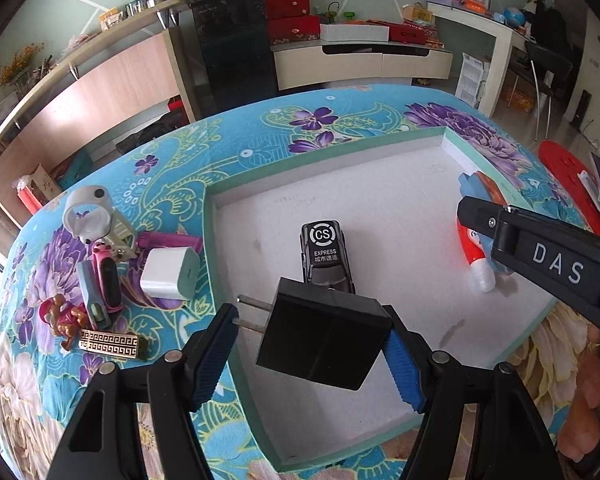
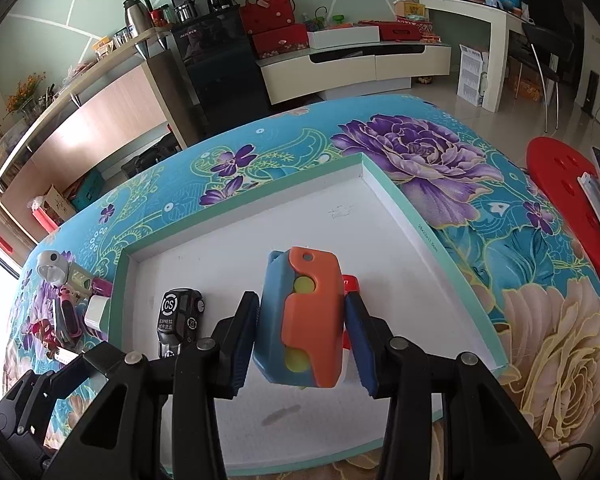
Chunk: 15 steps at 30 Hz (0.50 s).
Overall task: Organize rigid objects
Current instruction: 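Carry the charger and orange-blue toy into the tray and lower them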
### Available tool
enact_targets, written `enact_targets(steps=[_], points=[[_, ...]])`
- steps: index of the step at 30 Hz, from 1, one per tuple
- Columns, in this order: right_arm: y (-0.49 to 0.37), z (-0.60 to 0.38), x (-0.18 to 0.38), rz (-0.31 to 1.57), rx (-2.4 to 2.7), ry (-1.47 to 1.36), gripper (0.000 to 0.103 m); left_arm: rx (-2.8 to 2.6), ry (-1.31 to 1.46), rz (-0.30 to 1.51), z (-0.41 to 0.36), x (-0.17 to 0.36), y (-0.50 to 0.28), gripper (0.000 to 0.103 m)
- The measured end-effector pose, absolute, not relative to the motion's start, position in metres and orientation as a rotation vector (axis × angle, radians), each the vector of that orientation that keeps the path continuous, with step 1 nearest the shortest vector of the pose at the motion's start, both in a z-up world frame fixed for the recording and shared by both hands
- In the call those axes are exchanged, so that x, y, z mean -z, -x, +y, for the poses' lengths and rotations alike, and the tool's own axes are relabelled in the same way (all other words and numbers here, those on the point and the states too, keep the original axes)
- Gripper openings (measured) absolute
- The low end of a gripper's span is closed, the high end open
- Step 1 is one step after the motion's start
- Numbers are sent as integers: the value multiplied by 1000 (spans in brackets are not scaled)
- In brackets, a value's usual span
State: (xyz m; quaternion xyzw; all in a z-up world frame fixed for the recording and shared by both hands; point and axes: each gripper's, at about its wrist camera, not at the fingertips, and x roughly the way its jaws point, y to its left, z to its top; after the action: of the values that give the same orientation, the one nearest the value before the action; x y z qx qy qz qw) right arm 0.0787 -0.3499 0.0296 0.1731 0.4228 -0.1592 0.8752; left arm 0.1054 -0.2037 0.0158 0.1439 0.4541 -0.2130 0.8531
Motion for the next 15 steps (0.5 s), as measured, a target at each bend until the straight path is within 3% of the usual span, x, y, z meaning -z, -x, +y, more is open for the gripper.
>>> enact_targets(steps=[15], points=[[-89,-338,-11,940,265,-357,46,439,-340,1000,-211,6,-104,74]])
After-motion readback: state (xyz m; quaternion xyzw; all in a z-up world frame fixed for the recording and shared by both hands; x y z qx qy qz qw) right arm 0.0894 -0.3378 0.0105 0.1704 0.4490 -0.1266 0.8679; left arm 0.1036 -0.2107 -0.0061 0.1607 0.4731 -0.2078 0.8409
